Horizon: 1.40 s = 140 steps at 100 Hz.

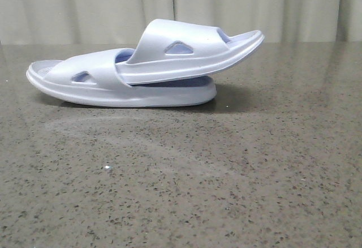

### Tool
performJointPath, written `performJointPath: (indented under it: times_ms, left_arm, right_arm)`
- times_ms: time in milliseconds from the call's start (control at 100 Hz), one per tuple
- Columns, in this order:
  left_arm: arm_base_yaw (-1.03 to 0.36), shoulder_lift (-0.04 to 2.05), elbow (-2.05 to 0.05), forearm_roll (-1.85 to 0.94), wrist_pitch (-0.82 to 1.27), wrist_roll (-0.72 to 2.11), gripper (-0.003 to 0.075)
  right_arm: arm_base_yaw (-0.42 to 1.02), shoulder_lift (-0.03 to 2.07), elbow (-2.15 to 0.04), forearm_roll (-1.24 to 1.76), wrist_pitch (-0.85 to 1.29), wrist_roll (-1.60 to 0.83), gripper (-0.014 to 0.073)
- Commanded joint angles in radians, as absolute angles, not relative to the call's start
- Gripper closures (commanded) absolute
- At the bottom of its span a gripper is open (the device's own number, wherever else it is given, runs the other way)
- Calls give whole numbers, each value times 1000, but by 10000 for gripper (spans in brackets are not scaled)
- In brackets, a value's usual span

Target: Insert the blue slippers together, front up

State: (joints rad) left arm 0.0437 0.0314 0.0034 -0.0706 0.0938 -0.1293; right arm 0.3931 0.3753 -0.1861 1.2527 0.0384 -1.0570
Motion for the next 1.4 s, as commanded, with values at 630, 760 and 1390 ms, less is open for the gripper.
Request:
performJointPath:
  times_ms: [630,760,1390]
  left_arm:
    - [45,42,11,-71,28,-138,705]
    - [45,42,11,-71,28,-138,705]
    - [45,42,11,-71,28,-138,705]
  right_arm:
    - [393,380,-213,1240,-137,-1066,672]
    - [393,380,-211,1240,-157,-1066,672]
    - [100,226,-26,80,-150,-111,672]
